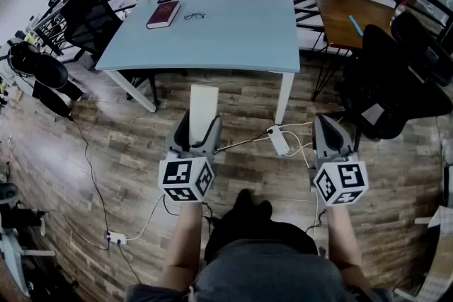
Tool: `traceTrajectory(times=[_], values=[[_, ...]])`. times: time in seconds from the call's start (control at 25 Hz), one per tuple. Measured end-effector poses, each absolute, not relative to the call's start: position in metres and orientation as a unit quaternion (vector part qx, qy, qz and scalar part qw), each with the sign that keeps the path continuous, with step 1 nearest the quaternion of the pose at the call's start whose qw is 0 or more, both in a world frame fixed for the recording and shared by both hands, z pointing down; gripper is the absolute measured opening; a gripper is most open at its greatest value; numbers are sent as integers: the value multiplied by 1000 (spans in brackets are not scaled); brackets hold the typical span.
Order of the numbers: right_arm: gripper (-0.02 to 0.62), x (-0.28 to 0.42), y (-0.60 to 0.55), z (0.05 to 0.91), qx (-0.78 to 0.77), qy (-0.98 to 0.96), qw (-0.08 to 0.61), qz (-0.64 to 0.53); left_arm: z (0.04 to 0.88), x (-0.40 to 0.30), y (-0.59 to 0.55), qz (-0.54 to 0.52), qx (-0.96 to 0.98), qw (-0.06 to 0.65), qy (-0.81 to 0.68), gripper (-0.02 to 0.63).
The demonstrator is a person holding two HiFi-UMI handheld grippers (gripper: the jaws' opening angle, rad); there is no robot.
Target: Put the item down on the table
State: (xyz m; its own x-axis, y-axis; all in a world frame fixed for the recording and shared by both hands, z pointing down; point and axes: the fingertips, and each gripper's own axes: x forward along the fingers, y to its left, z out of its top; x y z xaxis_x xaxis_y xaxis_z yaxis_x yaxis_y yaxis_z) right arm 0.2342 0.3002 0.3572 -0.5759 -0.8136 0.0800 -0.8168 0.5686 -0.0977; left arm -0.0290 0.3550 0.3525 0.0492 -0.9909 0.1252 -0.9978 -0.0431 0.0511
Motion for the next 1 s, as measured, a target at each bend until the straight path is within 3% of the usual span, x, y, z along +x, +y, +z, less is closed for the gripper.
traceTrajectory(times=[1.0], values=[[3, 228, 273, 363, 455, -886, -5, 89, 349, -40, 328, 25, 714, 54, -698, 308]])
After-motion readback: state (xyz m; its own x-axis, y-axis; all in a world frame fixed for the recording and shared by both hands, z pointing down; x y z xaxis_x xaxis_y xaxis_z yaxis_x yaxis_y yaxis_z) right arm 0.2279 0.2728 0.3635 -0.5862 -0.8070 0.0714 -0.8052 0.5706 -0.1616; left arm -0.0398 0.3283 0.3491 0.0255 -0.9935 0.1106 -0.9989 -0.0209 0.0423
